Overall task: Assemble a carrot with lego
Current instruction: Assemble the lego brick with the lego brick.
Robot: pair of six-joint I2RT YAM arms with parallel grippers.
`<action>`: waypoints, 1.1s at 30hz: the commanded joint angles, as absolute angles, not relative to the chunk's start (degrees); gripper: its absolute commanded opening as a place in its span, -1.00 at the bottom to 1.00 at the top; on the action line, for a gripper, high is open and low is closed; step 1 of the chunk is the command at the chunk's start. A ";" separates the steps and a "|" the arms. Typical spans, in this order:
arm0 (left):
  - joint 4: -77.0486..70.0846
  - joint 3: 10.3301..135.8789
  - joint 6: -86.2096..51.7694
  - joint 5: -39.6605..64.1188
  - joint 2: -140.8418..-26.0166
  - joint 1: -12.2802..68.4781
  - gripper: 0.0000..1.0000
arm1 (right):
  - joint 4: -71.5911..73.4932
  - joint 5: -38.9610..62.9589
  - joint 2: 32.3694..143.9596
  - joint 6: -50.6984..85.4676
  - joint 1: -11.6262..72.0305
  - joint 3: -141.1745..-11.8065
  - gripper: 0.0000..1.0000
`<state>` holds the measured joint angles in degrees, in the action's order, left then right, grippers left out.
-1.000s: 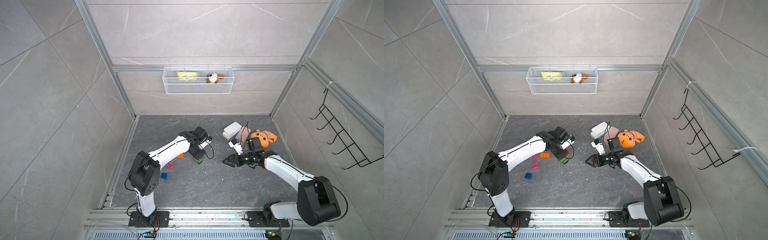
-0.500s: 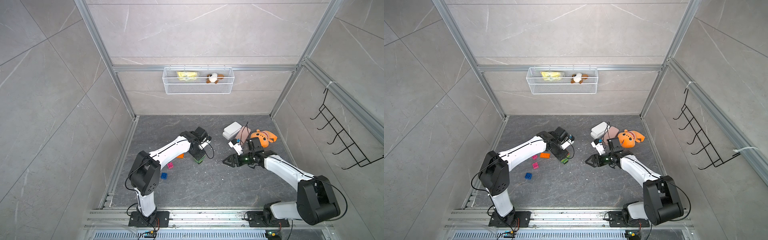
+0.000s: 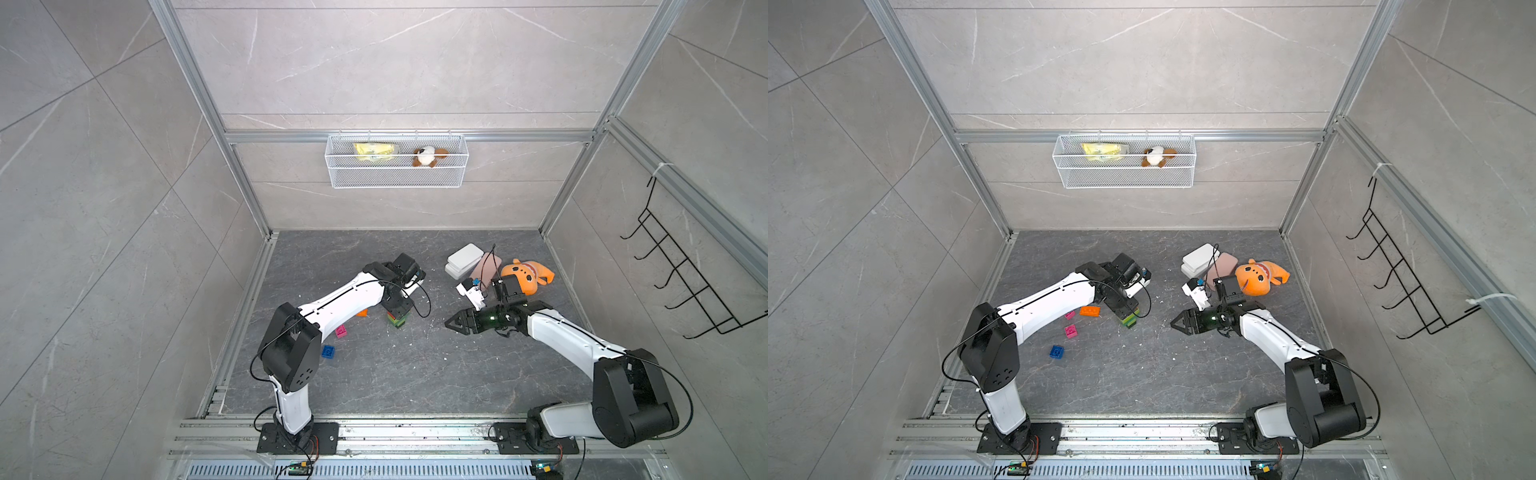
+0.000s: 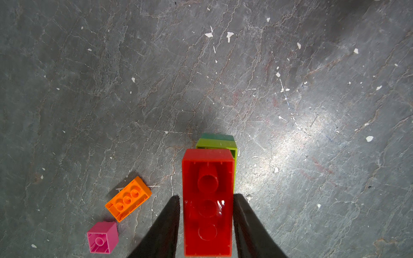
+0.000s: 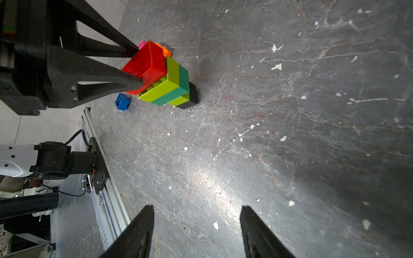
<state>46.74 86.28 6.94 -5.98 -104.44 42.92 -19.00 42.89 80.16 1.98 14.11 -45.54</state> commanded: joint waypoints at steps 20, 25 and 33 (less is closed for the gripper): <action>48.60 87.73 5.01 -6.84 -106.01 43.59 -0.26 | -20.13 43.24 80.15 2.15 14.08 -46.49 0.28; 48.41 87.65 5.01 -6.99 -106.34 43.56 -0.33 | -20.20 43.24 80.02 2.10 14.03 -46.45 0.28; 48.34 87.78 4.86 -6.33 -105.73 43.57 -0.49 | -20.30 43.16 79.89 2.10 13.96 -46.44 0.28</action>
